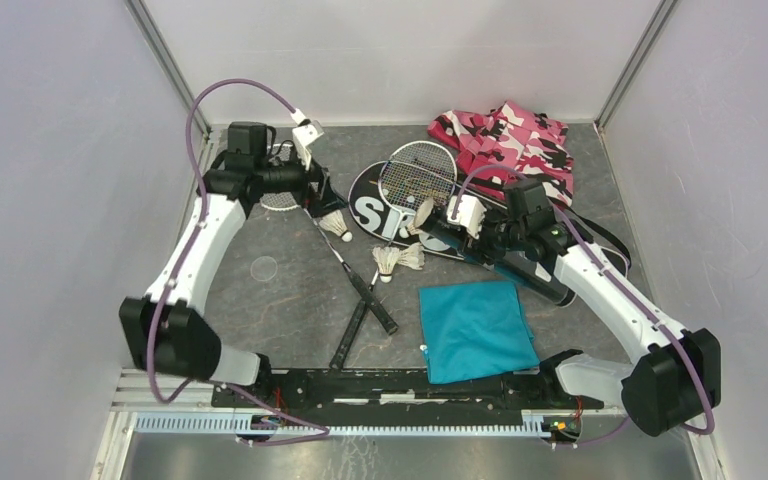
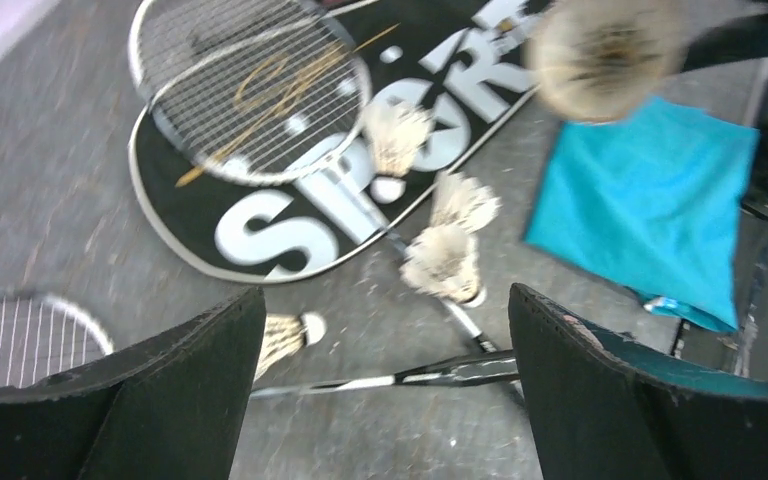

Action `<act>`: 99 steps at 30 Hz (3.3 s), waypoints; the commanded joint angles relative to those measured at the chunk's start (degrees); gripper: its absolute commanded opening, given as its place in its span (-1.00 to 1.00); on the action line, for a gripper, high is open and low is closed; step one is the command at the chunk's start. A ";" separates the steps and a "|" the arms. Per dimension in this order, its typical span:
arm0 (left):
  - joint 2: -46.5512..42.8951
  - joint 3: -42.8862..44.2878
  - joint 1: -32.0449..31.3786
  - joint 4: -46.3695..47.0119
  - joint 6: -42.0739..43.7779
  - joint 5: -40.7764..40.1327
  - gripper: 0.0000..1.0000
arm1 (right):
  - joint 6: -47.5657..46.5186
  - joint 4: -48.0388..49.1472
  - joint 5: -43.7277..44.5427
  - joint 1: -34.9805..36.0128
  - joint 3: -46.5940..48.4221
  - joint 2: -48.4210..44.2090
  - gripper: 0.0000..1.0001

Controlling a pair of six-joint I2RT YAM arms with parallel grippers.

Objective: Pack up the badminton gear

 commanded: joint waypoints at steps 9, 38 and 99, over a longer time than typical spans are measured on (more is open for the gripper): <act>26.01 12.20 5.89 -8.22 5.65 -9.91 0.75 | -0.81 1.23 -1.27 -0.11 -1.13 -0.87 -0.43; 40.91 22.51 5.91 -24.04 12.77 -0.39 -0.96 | -0.97 1.49 0.64 -0.05 -2.05 -0.99 -0.42; 6.70 -6.06 -19.65 16.39 -16.22 15.54 0.25 | 2.49 2.97 -9.82 6.95 8.61 6.64 -0.41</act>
